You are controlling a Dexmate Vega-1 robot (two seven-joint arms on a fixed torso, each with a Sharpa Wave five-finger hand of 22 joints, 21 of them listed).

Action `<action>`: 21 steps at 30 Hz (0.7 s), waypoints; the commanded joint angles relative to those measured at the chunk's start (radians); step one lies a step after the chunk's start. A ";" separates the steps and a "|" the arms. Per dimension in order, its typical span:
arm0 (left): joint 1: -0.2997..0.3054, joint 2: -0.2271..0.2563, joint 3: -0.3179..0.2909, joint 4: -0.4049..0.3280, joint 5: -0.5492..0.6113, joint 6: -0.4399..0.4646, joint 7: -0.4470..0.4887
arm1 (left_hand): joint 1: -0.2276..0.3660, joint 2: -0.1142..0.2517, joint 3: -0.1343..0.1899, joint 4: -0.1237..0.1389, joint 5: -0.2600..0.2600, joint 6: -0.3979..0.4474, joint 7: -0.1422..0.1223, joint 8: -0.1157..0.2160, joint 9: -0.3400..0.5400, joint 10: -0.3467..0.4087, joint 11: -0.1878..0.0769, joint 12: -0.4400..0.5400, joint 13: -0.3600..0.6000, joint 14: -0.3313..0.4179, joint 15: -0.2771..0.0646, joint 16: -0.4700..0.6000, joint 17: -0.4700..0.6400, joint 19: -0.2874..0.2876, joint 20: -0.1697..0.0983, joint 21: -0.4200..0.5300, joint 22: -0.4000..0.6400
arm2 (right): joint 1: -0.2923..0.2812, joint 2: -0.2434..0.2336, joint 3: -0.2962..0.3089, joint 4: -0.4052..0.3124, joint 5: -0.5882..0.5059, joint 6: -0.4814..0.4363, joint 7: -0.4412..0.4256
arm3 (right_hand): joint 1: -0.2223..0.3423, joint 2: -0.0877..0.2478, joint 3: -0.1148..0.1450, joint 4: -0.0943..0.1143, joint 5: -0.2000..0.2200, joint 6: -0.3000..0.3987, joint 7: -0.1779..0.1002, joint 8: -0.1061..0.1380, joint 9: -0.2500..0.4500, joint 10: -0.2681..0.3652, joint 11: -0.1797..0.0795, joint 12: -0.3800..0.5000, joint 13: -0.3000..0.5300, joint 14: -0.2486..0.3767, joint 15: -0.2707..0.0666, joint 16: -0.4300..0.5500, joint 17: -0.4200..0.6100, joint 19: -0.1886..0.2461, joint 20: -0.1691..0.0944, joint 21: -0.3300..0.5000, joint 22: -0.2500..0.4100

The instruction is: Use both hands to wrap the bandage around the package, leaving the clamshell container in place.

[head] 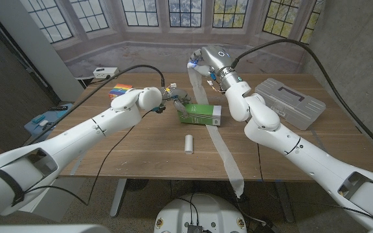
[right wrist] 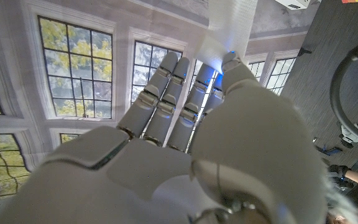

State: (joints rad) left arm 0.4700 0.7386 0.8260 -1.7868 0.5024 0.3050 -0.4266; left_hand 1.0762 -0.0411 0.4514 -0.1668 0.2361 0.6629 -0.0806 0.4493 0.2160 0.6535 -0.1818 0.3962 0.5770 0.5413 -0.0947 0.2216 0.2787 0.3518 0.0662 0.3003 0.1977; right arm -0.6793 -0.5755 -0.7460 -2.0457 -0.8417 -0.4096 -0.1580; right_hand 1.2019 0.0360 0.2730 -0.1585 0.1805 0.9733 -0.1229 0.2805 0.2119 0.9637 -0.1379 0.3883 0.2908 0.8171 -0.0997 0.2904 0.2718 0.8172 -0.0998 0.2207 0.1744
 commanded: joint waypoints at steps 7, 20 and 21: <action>-0.041 -0.041 0.015 0.074 -0.009 -0.041 0.018 | -0.015 0.082 0.011 0.015 0.004 0.063 0.018 0.143 0.005 0.006 -0.004 0.002 0.006 0.006 0.004 -0.002 0.003 -0.002 0.001 0.003 0.004 | -0.064 -0.005 0.023 -0.109 -0.045 -0.056 0.066 | 0.007 0.003 -0.003 0.003 0.000 0.007 0.004 -0.004 0.005 0.012 0.001 -0.001 0.002 0.009 -0.131 -0.003 0.006 0.006 -0.030 -0.004 0.005; -0.066 -0.064 0.027 0.115 -0.009 -0.059 0.033 | -0.015 0.080 0.012 0.012 0.005 0.064 0.019 0.145 0.005 0.008 -0.003 0.002 0.007 0.007 0.005 -0.003 0.001 -0.002 0.001 0.003 0.004 | -0.138 -0.007 0.047 -0.186 -0.054 -0.108 0.092 | 0.009 0.004 -0.006 0.002 0.000 0.008 0.005 -0.005 0.006 0.013 0.002 -0.002 0.003 0.010 -0.131 -0.004 0.007 0.005 -0.028 -0.004 0.005; -0.068 -0.066 0.028 0.118 -0.010 -0.061 0.035 | -0.016 0.081 0.012 0.013 0.005 0.064 0.019 0.145 0.005 0.008 -0.004 0.002 0.008 0.007 0.005 -0.003 0.002 -0.002 0.001 0.003 0.004 | -0.144 -0.007 0.048 -0.192 -0.057 -0.114 0.095 | 0.009 0.005 -0.006 0.002 0.000 0.007 0.006 -0.006 0.006 0.013 0.001 -0.002 0.003 0.010 -0.131 -0.004 0.007 0.005 -0.028 -0.005 0.005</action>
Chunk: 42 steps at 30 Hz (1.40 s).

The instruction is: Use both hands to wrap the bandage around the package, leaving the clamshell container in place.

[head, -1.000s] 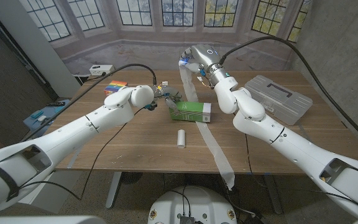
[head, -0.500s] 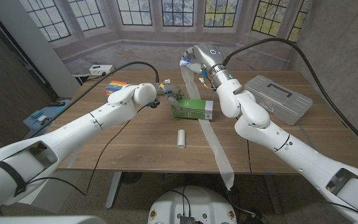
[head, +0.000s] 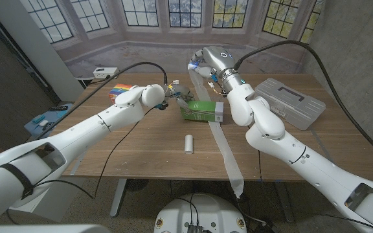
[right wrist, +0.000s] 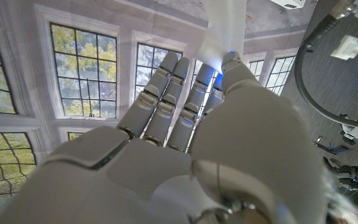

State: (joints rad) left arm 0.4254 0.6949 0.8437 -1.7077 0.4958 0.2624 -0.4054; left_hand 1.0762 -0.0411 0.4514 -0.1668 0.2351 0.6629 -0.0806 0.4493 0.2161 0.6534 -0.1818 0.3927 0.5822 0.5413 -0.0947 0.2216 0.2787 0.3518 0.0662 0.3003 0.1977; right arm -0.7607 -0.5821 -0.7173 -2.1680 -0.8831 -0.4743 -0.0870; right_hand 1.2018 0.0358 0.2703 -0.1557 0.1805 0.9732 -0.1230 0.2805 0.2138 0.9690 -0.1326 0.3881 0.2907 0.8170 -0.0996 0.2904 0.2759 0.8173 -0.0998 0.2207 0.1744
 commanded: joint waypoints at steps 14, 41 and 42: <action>-0.043 -0.045 0.024 0.061 0.006 -0.024 0.028 | -0.018 0.081 0.010 0.013 0.006 0.065 0.021 0.147 0.005 0.011 0.000 0.005 0.004 0.007 0.004 -0.003 0.002 -0.002 0.001 0.004 0.004 | -0.124 0.007 0.028 -0.141 -0.037 -0.099 0.040 | 0.013 0.007 -0.006 -0.002 0.001 0.009 0.008 -0.007 0.004 0.007 -0.002 -0.004 0.004 0.010 -0.131 -0.004 0.005 0.004 -0.027 -0.005 0.005; -0.075 -0.074 0.043 0.120 0.002 -0.044 0.038 | -0.020 0.081 0.009 0.012 0.006 0.065 0.022 0.148 0.004 0.011 0.004 0.003 0.007 0.008 0.007 -0.003 0.002 -0.002 0.003 0.004 0.004 | -0.209 0.010 0.042 -0.251 -0.102 -0.148 0.096 | 0.018 0.011 -0.012 -0.002 0.002 0.010 0.012 -0.010 0.005 0.011 0.001 -0.003 0.007 0.011 -0.131 -0.002 0.011 0.004 -0.025 -0.004 0.005; -0.076 -0.076 0.043 0.123 0.001 -0.044 0.040 | -0.020 0.081 0.010 0.012 0.006 0.066 0.024 0.149 0.004 0.011 0.004 0.003 0.007 0.008 0.007 -0.003 0.002 -0.002 0.002 0.005 0.004 | -0.219 0.014 0.045 -0.259 -0.099 -0.153 0.096 | 0.019 0.012 -0.012 -0.002 0.002 0.010 0.011 -0.010 0.005 0.010 0.001 -0.004 0.008 0.011 -0.131 -0.003 0.011 0.004 -0.025 -0.004 0.005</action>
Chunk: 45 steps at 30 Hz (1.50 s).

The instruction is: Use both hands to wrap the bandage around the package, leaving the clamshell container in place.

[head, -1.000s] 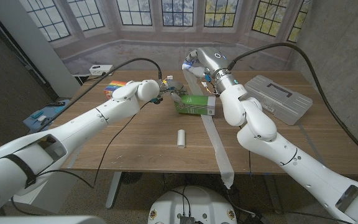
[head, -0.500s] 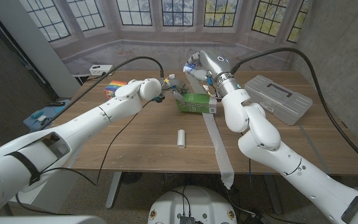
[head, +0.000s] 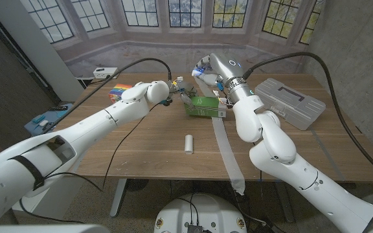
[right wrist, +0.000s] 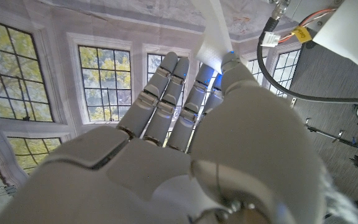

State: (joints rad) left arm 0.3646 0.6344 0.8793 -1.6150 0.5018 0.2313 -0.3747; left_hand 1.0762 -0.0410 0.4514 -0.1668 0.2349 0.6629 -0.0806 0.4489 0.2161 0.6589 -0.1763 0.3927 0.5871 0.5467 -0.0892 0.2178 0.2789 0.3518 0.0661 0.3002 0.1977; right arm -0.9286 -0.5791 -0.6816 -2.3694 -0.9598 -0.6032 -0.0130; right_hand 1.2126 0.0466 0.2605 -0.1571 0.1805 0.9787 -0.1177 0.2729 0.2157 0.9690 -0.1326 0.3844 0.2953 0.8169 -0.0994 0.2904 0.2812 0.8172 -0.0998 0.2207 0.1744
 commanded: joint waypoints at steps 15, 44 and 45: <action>-0.033 -0.038 0.019 0.054 -0.002 -0.010 0.027 | -0.023 0.085 0.005 0.014 0.006 0.066 0.023 0.150 0.004 0.007 0.000 0.002 0.004 0.003 0.004 0.004 0.005 -0.001 0.005 0.005 0.004 | -0.121 0.036 0.007 -0.114 -0.055 -0.069 0.036 | 0.006 0.004 -0.005 0.001 0.003 0.008 0.008 -0.003 0.004 0.011 0.004 -0.001 0.003 0.011 -0.129 -0.005 0.006 0.005 -0.022 -0.004 0.005; -0.091 -0.087 0.044 0.115 -0.001 -0.052 0.047 | -0.024 0.085 0.004 0.013 0.007 0.066 0.027 0.151 0.005 0.008 -0.002 0.001 0.007 0.003 0.003 0.002 0.004 -0.001 0.005 0.006 0.004 | -0.247 0.076 0.004 -0.176 -0.049 -0.147 0.040 | 0.010 0.008 -0.011 0.000 0.004 0.015 0.011 -0.004 0.004 0.014 0.006 -0.002 0.005 0.013 -0.130 -0.004 0.010 0.006 -0.022 -0.003 0.005; -0.093 -0.088 0.044 0.115 0.000 -0.052 0.047 | -0.025 0.085 0.003 0.014 0.006 0.065 0.026 0.151 0.005 0.007 -0.001 0.000 0.007 0.003 0.004 0.002 0.004 -0.001 0.005 0.006 0.004 | -0.251 0.075 0.006 -0.179 -0.045 -0.148 0.039 | 0.010 0.008 -0.011 0.000 0.004 0.015 0.011 -0.004 0.004 0.015 0.006 -0.002 0.005 0.013 -0.130 -0.004 0.011 0.006 -0.022 -0.003 0.005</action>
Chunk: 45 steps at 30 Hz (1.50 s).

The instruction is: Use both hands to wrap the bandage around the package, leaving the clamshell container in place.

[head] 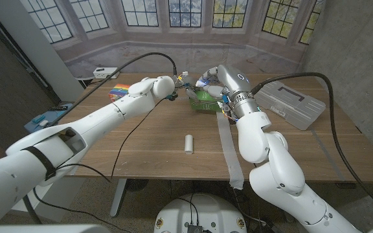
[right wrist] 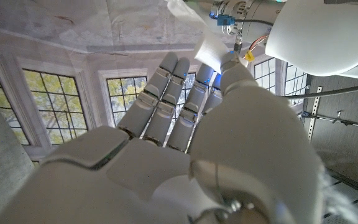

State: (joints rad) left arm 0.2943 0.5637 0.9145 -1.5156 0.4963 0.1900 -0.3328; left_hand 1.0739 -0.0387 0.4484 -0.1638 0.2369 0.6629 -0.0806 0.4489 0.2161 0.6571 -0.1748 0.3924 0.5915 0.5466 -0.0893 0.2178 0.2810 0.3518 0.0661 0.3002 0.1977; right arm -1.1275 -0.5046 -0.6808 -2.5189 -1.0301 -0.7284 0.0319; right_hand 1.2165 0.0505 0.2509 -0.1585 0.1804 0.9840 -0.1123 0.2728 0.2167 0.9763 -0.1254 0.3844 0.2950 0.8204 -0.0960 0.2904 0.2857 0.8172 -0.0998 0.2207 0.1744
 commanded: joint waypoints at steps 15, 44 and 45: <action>-0.042 -0.037 0.008 0.033 0.011 -0.014 0.033 | -0.024 0.083 0.006 0.010 0.005 0.066 0.026 0.152 0.005 0.009 0.000 0.000 0.004 0.005 0.004 0.002 0.001 -0.001 0.005 0.006 0.004 | -0.083 0.011 -0.022 -0.048 0.048 -0.062 -0.023 | 0.009 0.007 -0.003 0.001 0.005 0.010 0.007 -0.006 0.004 0.011 -0.001 -0.002 0.004 0.014 -0.134 -0.002 0.009 0.008 -0.022 -0.002 0.005; -0.010 -0.078 -0.008 0.073 -0.043 -0.022 0.152 | -0.031 0.079 0.006 0.011 0.005 0.055 0.034 0.149 0.004 0.003 0.008 -0.005 0.007 0.011 0.002 0.000 -0.002 0.004 0.005 0.009 0.004 | -0.076 0.035 -0.073 -0.039 0.090 -0.165 -0.043 | 0.013 0.009 -0.007 0.000 0.006 0.012 0.010 -0.008 0.004 0.012 0.004 -0.004 0.005 0.015 -0.134 -0.005 0.010 0.012 -0.021 -0.001 0.005; -0.009 -0.077 -0.008 0.072 -0.045 -0.020 0.154 | -0.032 0.079 0.006 0.011 0.005 0.055 0.035 0.149 0.004 0.000 0.004 -0.006 0.007 0.011 0.003 0.000 -0.002 0.004 0.005 0.009 0.004 | -0.077 0.034 -0.073 -0.037 0.097 -0.166 -0.048 | 0.013 0.009 -0.007 0.000 0.006 0.012 0.011 -0.009 0.004 0.011 0.001 -0.005 0.005 0.016 -0.133 -0.004 0.010 0.012 -0.021 -0.001 0.005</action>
State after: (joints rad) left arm 0.2659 0.4951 0.9144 -1.4518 0.4759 0.1673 -0.2085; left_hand 1.0738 -0.0387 0.4486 -0.1640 0.2350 0.6629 -0.0806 0.4489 0.2161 0.6587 -0.1765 0.3849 0.5958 0.5503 -0.0856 0.2178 0.2785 0.3518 0.0662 0.3002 0.1977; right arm -1.2092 -0.4721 -0.7457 -2.5662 -0.9767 -0.8607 -0.0021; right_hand 1.2203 0.0543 0.2453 -0.1585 0.1804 0.9893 -0.1070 0.2660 0.2165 0.9785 -0.1233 0.3806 0.2947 0.8280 -0.1001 0.2904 0.2922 0.8198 -0.0972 0.2207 0.1744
